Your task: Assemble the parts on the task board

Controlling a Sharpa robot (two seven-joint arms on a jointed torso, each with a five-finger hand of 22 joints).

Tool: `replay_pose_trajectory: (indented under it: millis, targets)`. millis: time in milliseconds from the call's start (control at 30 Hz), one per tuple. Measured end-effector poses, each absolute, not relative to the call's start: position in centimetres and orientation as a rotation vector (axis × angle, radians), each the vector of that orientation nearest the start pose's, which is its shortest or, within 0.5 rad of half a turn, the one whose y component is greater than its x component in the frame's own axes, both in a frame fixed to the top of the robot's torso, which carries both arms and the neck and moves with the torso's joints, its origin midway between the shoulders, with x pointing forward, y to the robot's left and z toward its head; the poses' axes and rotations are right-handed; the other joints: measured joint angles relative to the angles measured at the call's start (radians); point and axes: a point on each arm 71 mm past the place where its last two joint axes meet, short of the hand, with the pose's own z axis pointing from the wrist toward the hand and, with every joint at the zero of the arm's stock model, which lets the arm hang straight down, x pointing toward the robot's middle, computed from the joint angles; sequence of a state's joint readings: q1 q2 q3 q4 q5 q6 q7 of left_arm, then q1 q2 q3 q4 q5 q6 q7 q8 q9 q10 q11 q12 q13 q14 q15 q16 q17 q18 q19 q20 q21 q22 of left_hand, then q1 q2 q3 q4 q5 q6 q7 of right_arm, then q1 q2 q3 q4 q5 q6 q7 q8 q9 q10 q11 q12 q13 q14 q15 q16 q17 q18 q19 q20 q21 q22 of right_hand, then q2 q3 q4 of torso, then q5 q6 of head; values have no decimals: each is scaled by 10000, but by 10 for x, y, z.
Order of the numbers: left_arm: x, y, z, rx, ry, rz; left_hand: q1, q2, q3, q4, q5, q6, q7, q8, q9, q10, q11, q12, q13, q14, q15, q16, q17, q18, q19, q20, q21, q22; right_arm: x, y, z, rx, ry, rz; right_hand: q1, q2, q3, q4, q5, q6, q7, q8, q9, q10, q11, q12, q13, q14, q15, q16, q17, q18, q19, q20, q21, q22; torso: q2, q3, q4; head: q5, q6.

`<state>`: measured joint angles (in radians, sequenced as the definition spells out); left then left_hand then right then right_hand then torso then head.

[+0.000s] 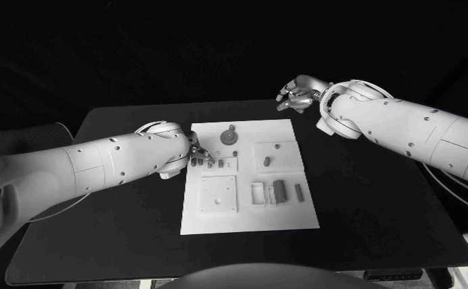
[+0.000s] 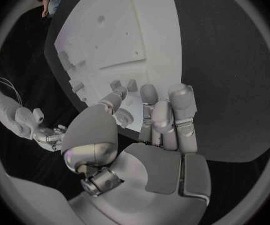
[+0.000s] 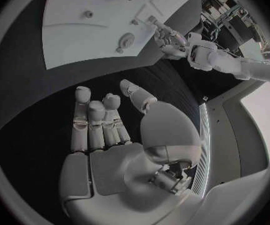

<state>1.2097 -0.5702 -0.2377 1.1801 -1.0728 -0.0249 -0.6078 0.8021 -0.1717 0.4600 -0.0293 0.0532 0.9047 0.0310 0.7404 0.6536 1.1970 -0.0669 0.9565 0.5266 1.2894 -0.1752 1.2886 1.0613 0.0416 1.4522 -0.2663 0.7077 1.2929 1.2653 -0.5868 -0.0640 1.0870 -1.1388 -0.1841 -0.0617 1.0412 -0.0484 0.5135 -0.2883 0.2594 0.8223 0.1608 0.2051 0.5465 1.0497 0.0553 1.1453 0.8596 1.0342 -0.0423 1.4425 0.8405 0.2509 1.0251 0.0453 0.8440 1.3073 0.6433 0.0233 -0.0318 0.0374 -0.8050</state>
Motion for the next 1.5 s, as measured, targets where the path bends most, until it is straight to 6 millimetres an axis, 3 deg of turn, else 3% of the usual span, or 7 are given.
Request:
replay_pose_trajectory:
  millis: [267, 567, 700, 833, 1033, 1200, 1500]
  targets:
    - [506, 208, -290, -3341, 22780, -1357, 619, 537, -230, -587, 836, -732, 351, -384, -181, -647, 258, -236, -74, -396, 251, -464, -226, -108, -428, 144, -437, -179, 567, -204, -193, 1373, 18109, 6384, 0, 0, 0, 0, 0, 0, 0, 0, 0, 16, -16, 0, 1, 27, -25, 0, 0, -1, 0, 0, 0, 0, -3, -6, -1, -54, 67]
    - [511, 210, -274, -3982, 22202, -2337, 995, 676, -89, -1260, 1253, -1298, 782, -753, -367, -1496, 673, -998, -475, -1201, 664, -1706, -926, -113, -1281, 603, -1435, -768, 567, -205, -194, 1387, 18120, 6373, 0, 0, 0, 0, 0, 0, 0, 0, 0, 17, -17, 0, 1, 28, -22, 0, 0, 0, 0, 0, 0, 0, -2, -7, -1, -84, 158]
    - [515, 208, -266, -4202, 21792, -3049, 1080, 729, 70, -1587, 1764, -1482, 948, -988, -602, -1932, 923, -1562, -764, -1692, 910, -2445, -1315, -109, -1828, 857, -2102, -1219, 566, -205, -195, 1394, 18125, 6367, 0, 0, 0, 0, 0, 0, 0, 0, 1, 17, -17, 0, 1, 28, -21, 0, 0, -1, 0, 0, 0, 0, 0, -7, 0, -101, 193]
    - [518, 201, -261, -4240, 21332, -3913, 1329, 748, 230, -1992, 1789, -1400, 1104, -1336, -908, -2161, 1109, -2187, -1065, -2005, 1150, -3049, -1606, -99, -2157, 1081, -2675, -1658, 566, -206, -195, 1396, 18128, 6365, 0, 0, 0, 0, 0, -16, 17, 0, 1, 17, -17, 0, 2, 28, -19, 0, 0, -1, 0, 0, 0, 0, 1, -4, 0, -102, 235]
    - [524, 186, -255, -3702, 20667, -5005, 1782, 706, 368, -2377, 1789, -1285, 1111, -1906, -1263, -2199, 1133, -2520, -1180, -2087, 1202, -3244, -1666, -99, -2213, 1107, -2860, -1865, 566, -205, -195, 1394, 18129, 6372, 0, 0, 0, 0, 0, -34, 35, 0, 1, 18, -17, 0, 2, 40, -5, 0, 0, -1, 0, 0, 0, 0, 3, 1, 0, -102, 288]
    - [528, 176, -252, -2860, 20229, -5402, 1979, 509, 276, -2480, 1586, -1059, 1048, -2400, -1471, -2146, 1190, -2604, -1185, -2162, 1267, -3227, -1501, -100, -2237, 1131, -2861, -1798, 566, -205, -195, 1392, 18129, 6376, 0, 0, 0, 0, 0, -34, 34, 0, 1, 18, -18, 0, 2, 40, -3, 0, 1, 0, 0, 0, 0, 0, 3, 5, -1, -102, 321]
    - [533, 151, -244, -466, 19055, -6092, 2801, 333, 165, -2561, 1489, -1367, 847, -3412, -1879, -2072, 1149, -2675, -1112, -2329, 1258, -2697, -1068, -98, -2283, 1178, -2489, -1345, 566, -204, -195, 1381, 18129, 6393, 0, 0, 0, 0, 0, -34, 34, 0, 1, 19, -18, 0, 3, 40, -1, 0, 0, -1, 0, 1, 0, 0, 10, 5, -6, -132, 389]
